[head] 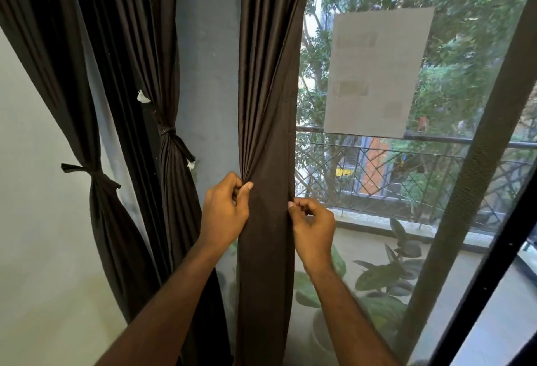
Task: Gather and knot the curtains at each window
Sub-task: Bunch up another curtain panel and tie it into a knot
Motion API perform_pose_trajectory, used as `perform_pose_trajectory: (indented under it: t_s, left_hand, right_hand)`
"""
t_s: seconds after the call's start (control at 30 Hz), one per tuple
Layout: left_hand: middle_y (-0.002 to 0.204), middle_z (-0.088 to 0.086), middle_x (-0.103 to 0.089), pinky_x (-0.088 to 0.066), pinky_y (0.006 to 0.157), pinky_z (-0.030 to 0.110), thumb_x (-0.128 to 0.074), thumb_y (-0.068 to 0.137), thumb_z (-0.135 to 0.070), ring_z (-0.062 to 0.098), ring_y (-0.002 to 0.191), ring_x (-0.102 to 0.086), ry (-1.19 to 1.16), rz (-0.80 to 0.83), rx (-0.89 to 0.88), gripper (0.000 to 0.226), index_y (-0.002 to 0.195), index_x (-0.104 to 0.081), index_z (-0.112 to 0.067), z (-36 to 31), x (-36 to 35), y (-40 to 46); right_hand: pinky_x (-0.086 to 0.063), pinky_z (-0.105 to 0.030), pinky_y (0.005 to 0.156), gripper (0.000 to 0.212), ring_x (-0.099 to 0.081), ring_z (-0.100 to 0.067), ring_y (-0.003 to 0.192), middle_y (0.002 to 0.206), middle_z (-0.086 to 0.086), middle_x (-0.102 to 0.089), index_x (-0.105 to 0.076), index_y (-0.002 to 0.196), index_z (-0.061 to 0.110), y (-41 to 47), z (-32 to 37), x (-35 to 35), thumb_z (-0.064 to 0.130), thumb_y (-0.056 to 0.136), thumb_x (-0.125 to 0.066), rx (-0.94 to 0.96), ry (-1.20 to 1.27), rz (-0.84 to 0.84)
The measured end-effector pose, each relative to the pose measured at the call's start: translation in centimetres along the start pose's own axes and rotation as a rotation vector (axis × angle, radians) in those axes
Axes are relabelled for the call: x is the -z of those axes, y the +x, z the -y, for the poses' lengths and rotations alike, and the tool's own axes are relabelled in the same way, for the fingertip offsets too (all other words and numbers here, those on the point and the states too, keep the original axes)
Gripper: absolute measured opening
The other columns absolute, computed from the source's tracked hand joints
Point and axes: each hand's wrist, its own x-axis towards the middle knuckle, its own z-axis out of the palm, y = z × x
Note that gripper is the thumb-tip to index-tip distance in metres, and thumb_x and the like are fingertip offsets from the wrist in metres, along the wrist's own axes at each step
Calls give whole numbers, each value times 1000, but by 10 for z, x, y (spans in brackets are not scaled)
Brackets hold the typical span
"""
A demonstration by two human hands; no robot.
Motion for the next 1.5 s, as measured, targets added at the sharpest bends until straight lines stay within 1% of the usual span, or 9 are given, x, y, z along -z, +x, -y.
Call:
perform_pose_trajectory:
  t_s: [0.1, 0.2, 0.5, 0.93, 1.07, 1.13, 1.27, 1.37, 1.5]
  left_hand:
    - [58, 0, -48, -42, 45, 39, -61, 98, -20, 22, 46, -46, 229, -47, -70, 28, 74, -47, -15, -6, -5, -1]
    - [58, 4, -51, -40, 47, 37, -62, 94, -20, 28, 47, -49, 283, -60, -76, 26, 73, -48, -13, -12, -14, -2]
    - [53, -9, -41, -33, 51, 23, -65, 95, -8, 4, 51, -37, -269, 47, 102, 42, 63, -40, -18, -7, -18, -1]
    - [60, -9, -37, -33, 51, 27, -65, 90, -24, 6, 55, -37, -294, 114, 25, 33, 71, -38, -23, 5, -9, 5]
    - [60, -12, -39, -31, 53, 22, -67, 93, -15, 5, 55, -35, -374, 171, 57, 39, 70, -37, -25, 13, -5, 5]
    - [60, -14, -38, -30, 55, 16, -68, 94, -4, 4, 56, -35, -390, 197, 51, 45, 70, -36, -25, 15, -2, 6]
    - [59, -14, -37, -31, 54, 18, -67, 94, -2, 3, 56, -33, -426, 219, 68, 45, 69, -37, -25, 20, 3, 9]
    - [59, -12, -37, -33, 54, 19, -67, 94, -3, 2, 55, -33, -441, 218, 75, 42, 70, -39, -22, 26, 5, 11]
    - [60, -9, -35, -33, 52, 21, -67, 95, -7, 3, 54, -33, -417, 192, 100, 39, 70, -40, -19, 35, 7, 19]
  right_hand:
    - [-50, -35, 71, 4, -60, -16, 76, 77, 8, -65, -72, 81, 15, -24, 6, -2, 16, 83, -68, 304, -131, -120]
    - [-45, -39, 73, 4, -57, -24, 78, 78, 3, -62, -66, 78, 13, -39, 13, -8, 15, 82, -66, 557, -225, -3]
    - [-42, -45, 68, 8, -52, -20, 74, 76, 1, -55, -61, 77, 14, -25, 12, -28, 12, 82, -67, 589, -371, 98]
    - [-49, -48, 70, 8, -62, -16, 77, 78, 7, -65, -71, 81, 12, -18, 7, -37, 10, 88, -68, 509, -78, 189]
    - [-53, -37, 89, 21, -64, -14, 101, 107, 8, -71, -73, 103, 28, 7, -6, -27, 10, 92, -71, 104, 99, -13]
    - [-48, -29, 94, 36, -59, -10, 113, 127, 8, -64, -63, 125, 33, 22, -13, -25, 14, 94, -71, -140, 145, 63]
    - [-49, -9, 78, 47, -66, 9, 93, 110, 6, -66, -49, 143, 18, 35, -15, -23, 12, 99, -64, -323, 315, 242]
    - [-58, -26, 90, 30, -72, -11, 95, 99, -18, -72, -66, 126, 9, 35, -18, -26, 7, 96, -67, -234, 243, 255]
    - [-60, -48, 88, 2, -71, -29, 89, 88, -12, -75, -77, 92, 12, 24, -14, -29, 13, 91, -75, -153, 134, 119]
